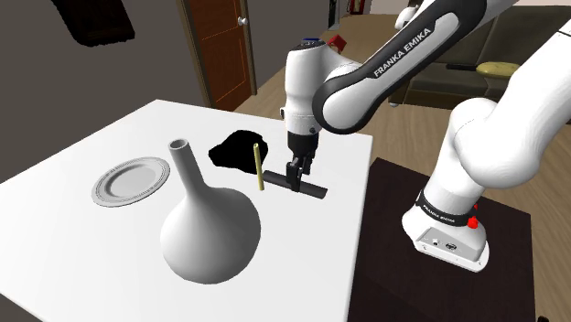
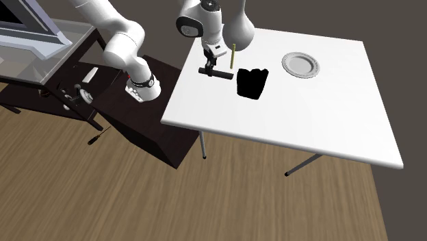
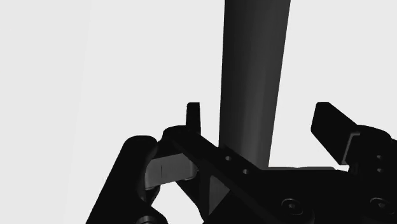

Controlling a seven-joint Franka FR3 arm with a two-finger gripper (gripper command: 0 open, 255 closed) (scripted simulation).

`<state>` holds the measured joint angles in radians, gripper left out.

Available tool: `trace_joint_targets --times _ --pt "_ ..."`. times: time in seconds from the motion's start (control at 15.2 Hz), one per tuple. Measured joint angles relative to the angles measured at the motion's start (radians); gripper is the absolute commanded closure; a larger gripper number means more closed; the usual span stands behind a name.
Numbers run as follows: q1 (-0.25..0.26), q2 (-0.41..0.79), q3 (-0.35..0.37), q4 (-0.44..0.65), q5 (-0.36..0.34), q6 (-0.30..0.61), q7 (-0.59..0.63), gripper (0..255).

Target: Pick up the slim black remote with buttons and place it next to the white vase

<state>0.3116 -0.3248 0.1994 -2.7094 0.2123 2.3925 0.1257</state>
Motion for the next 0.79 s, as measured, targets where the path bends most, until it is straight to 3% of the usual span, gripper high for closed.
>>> trace_joint_targets --times 0.26,0.53,0.79 --pt "0.000 0.000 0.000 0.000 0.000 0.000 0.000 0" --pt "-0.005 -0.081 -0.013 0.044 -0.010 -0.123 0.003 0" --pt "-0.007 -0.099 -0.018 0.058 -0.014 -0.157 0.003 0"
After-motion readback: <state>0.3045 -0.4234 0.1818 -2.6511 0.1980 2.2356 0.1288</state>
